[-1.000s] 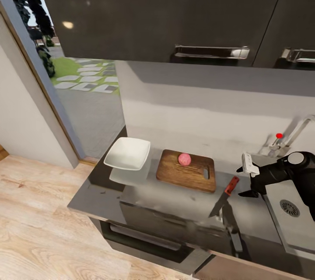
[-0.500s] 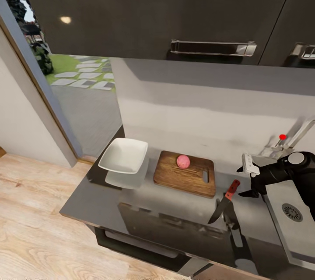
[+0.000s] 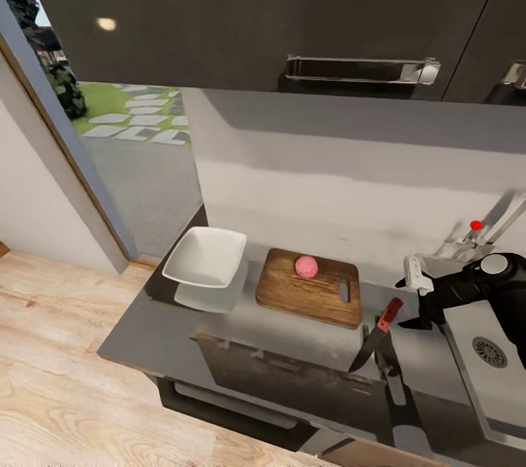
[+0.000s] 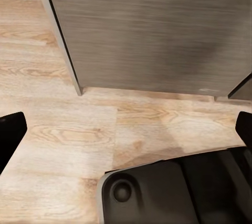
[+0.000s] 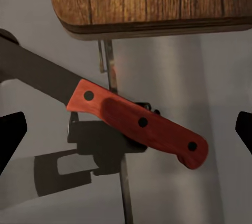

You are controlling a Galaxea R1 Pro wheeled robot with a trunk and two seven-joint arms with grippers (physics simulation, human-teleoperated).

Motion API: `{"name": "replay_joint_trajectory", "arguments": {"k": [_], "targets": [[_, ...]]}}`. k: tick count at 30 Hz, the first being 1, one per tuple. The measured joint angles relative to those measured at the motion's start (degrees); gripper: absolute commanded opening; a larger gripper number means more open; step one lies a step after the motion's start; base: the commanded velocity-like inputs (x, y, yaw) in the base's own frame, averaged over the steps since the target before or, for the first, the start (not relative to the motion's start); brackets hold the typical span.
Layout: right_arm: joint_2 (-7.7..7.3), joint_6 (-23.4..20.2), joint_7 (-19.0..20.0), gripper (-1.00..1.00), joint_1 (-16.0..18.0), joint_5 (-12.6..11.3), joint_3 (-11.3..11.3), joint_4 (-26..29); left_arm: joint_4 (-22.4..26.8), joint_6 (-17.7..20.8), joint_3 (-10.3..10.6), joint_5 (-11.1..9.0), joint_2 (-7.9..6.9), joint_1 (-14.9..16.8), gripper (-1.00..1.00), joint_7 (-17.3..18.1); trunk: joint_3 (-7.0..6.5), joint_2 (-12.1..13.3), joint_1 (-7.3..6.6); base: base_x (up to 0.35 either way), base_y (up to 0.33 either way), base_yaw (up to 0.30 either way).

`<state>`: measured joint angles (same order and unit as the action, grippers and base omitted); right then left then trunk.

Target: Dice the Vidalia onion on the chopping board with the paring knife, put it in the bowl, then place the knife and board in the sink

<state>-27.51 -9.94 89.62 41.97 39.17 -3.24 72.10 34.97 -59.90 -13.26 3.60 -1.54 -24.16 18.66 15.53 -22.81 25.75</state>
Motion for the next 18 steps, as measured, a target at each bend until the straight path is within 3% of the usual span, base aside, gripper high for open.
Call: {"name": "replay_joint_trajectory", "arguments": {"k": [8,11,18], "targets": [[-0.02,0.2,-0.1,1.0,0.0,0.0,0.1,0.0,0.0,0.0,-0.1,0.0,0.0,0.0,1.0,0.0,0.65,0.0,0.0,0.0,0.0,0.0],[-0.08,3.7,0.0,1.0,0.0,0.0,0.1,0.0,0.0,0.0,-0.1,0.0,0.0,0.0,1.0,0.0,0.68,0.0,0.0,0.0,0.0,0.0],[-0.46,4.9,0.0,1.0,0.0,0.2,3.2,0.1,0.0,0.0,-0.1,0.0,0.0,0.0,1.0,0.0,0.69,0.0,0.0,0.0,0.0,0.0]]}}
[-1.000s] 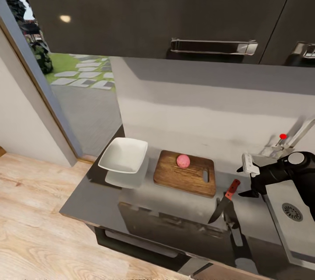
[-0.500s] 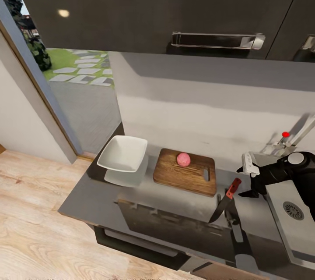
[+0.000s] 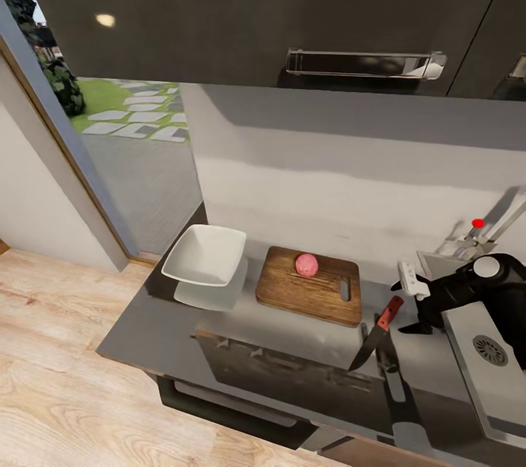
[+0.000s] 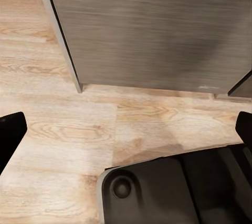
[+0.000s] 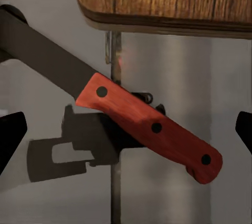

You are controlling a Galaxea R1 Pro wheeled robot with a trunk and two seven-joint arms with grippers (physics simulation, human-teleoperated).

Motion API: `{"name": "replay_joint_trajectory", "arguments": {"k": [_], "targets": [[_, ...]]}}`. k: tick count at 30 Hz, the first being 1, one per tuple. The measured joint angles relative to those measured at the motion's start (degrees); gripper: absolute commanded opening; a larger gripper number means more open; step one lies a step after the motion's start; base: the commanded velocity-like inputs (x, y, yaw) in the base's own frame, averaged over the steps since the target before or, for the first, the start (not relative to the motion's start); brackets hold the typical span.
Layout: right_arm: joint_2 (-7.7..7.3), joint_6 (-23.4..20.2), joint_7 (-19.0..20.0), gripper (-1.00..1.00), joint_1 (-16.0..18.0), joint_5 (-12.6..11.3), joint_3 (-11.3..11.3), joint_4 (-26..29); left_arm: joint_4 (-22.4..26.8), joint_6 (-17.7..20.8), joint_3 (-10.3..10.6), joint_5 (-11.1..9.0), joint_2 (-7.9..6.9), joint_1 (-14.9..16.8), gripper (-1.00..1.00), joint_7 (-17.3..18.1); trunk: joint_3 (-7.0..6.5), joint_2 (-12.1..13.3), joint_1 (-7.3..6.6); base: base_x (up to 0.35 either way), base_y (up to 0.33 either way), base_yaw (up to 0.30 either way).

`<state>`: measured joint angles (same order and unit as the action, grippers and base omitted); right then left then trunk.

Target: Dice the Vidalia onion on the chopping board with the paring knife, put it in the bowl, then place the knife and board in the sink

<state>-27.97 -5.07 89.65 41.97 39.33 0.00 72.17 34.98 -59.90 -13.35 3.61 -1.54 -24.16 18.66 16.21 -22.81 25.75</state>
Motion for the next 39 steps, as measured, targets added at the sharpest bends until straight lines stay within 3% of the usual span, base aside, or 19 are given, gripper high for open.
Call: {"name": "replay_joint_trajectory", "arguments": {"k": [7,15,39], "targets": [[-0.1,2.0,0.1,1.0,0.0,0.0,0.9,0.0,0.0,0.0,-0.1,0.0,0.0,0.0,1.0,0.0,0.0,0.0,0.0,0.0,0.0,0.0],[-0.13,2.5,0.2,1.0,0.0,0.0,3.4,0.0,0.0,0.0,-0.1,0.0,-0.02,0.0,1.0,0.0,0.0,0.0,0.0,0.0,0.0,0.0],[-0.19,2.6,0.2,1.0,0.0,-0.1,3.9,-0.1,0.0,0.0,-0.1,0.1,-0.1,0.0,1.0,0.0,0.11,0.0,0.0,0.028,-0.005,0.0]]}}
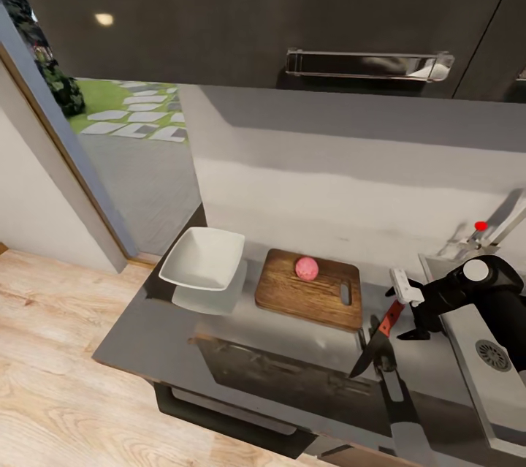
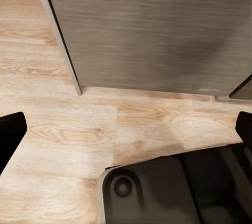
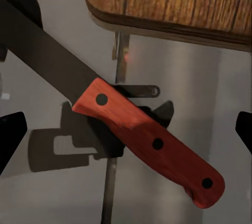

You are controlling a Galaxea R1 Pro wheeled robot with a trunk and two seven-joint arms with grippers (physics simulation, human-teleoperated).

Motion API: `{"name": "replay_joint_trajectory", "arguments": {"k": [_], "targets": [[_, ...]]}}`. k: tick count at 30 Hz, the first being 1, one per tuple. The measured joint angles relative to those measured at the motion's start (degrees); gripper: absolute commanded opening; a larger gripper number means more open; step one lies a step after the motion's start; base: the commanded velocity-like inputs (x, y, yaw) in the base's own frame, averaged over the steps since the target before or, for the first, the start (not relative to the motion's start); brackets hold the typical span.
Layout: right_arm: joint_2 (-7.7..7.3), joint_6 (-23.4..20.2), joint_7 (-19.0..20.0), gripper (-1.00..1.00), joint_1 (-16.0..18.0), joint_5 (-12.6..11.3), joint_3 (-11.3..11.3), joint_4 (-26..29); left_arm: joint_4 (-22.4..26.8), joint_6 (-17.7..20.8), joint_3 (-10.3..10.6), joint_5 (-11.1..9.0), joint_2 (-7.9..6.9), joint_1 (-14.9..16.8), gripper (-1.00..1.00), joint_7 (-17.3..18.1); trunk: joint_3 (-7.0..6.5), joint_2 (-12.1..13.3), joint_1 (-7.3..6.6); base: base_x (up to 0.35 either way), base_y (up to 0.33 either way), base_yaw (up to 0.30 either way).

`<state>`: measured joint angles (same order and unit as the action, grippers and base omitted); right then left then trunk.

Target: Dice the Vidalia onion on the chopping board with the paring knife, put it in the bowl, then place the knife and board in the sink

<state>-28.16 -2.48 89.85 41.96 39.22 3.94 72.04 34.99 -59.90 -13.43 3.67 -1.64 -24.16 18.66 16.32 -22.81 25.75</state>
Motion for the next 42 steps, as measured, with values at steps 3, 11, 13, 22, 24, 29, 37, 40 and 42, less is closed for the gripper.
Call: {"name": "replay_joint_trajectory", "arguments": {"k": [3,11,13,22,24,29,37,40,42], "targets": [[0.0,0.3,0.0,1.0,0.0,0.0,0.0,-0.8,0.0,0.0,0.0,0.0,-0.01,0.0,1.0,0.0,0.2,0.0,0.0,0.009,-0.003,0.0],[-0.01,2.1,-0.1,1.0,0.0,2.9,-0.2,-3.3,0.0,0.0,0.1,0.0,0.01,0.0,1.0,0.0,0.75,0.0,0.0,0.001,0.0,0.0],[-0.01,2.5,-0.1,1.0,0.0,3.4,-0.2,-3.6,0.0,0.0,0.1,0.0,0.01,0.0,1.0,0.0,0.78,0.0,0.0,0.0,0.0,0.0],[-0.28,4.5,-0.8,1.0,0.1,4.0,-0.7,-6.6,-0.1,0.0,0.1,0.0,0.01,0.0,1.0,0.0,0.8,0.0,-0.01,0.0,0.0,0.0],[-0.42,4.6,-0.9,1.0,0.2,4.0,-0.8,-6.8,-0.1,0.0,0.1,0.0,0.01,0.0,1.0,0.0,0.8,0.0,-0.01,0.0,0.0,0.0],[-0.5,4.6,-1.0,1.0,0.4,4.2,-0.9,-7.2,-0.7,0.0,0.2,0.0,0.01,0.0,1.0,0.0,0.8,0.0,-0.01,0.0,0.0,0.0],[-0.53,4.4,-1.0,1.0,0.4,4.1,-1.0,-6.0,-0.9,0.0,0.3,0.0,0.01,0.0,1.0,0.0,0.81,0.0,0.0,0.0,0.0,0.0],[-0.53,4.3,-0.8,1.0,0.4,4.0,-1.3,-4.8,-0.9,0.0,0.3,0.0,0.01,0.0,1.0,0.0,0.81,0.0,0.0,0.0,0.0,0.0],[-0.53,4.2,-0.6,1.0,0.4,3.9,-2.2,-2.7,-0.9,0.0,0.3,0.0,0.01,0.0,1.0,0.0,0.81,0.0,0.0,0.0,0.0,0.0]]}}
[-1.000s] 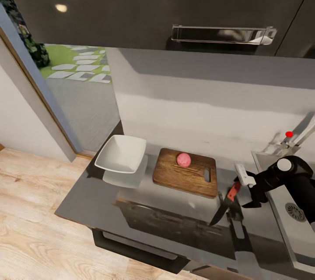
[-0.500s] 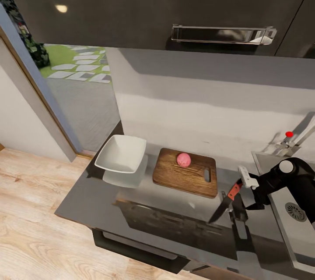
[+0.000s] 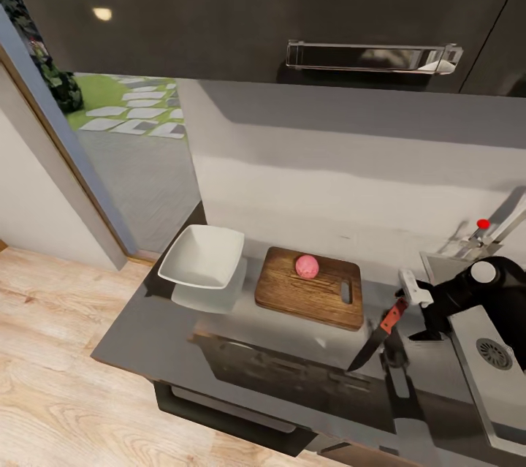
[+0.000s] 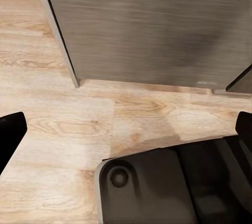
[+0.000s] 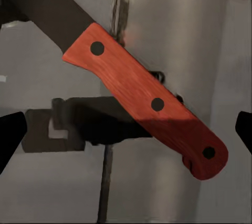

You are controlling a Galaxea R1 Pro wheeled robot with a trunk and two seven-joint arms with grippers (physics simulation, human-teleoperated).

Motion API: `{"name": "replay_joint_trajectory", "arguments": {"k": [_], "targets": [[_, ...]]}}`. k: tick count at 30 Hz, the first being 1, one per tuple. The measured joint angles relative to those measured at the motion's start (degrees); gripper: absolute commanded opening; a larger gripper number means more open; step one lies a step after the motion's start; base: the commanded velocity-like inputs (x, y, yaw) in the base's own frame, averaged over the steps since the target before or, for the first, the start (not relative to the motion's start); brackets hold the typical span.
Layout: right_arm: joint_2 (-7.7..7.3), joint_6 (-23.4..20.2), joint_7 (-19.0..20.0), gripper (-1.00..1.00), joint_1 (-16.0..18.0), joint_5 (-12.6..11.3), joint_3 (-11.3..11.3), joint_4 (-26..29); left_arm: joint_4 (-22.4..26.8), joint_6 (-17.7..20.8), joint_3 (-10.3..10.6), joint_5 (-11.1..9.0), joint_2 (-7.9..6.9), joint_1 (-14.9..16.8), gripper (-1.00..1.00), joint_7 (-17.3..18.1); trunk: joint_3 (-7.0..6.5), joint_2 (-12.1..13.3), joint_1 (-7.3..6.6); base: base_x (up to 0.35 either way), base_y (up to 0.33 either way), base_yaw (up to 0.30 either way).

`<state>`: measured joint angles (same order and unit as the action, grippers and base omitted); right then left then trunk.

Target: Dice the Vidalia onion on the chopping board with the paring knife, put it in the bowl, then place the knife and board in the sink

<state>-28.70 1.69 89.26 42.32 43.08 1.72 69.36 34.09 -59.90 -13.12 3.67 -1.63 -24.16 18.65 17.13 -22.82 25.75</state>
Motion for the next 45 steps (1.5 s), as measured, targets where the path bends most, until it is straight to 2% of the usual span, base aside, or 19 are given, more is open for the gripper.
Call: {"name": "replay_joint_trajectory", "arguments": {"k": [3,5,8,14,22,45], "targets": [[-0.01,-0.4,0.3,1.0,0.0,-0.3,-1.0,2.5,0.0,0.0,0.0,0.0,0.0,0.0,1.0,0.0,0.0,0.0,0.0,0.0,0.0,0.0],[-0.02,-1.0,0.6,1.0,0.0,-1.3,-1.3,4.1,-0.1,0.0,0.0,0.0,0.0,0.0,1.0,0.0,0.0,0.0,0.0,0.0,0.0,0.0],[-0.03,-1.4,0.6,1.0,0.0,-2.4,-1.5,5.2,-0.1,0.0,0.1,0.0,0.0,0.0,1.0,0.0,0.0,0.0,0.0,0.0,0.0,0.0],[-0.03,-1.6,0.5,1.0,0.0,-3.0,-1.6,5.4,0.0,0.0,0.1,0.0,0.0,0.0,1.0,0.0,0.0,0.0,0.0,0.0,0.0,0.0],[0.18,-1.6,0.1,1.0,0.0,-3.1,-1.6,5.0,0.0,0.0,0.1,0.0,0.0,0.0,1.0,0.0,0.23,0.0,0.01,0.0,0.0,0.0],[0.41,-1.3,-0.5,1.0,0.0,-2.6,-1.3,3.9,0.0,0.0,0.2,0.0,0.0,0.0,1.0,0.0,2.29,0.0,0.01,0.0,0.0,0.0]]}}
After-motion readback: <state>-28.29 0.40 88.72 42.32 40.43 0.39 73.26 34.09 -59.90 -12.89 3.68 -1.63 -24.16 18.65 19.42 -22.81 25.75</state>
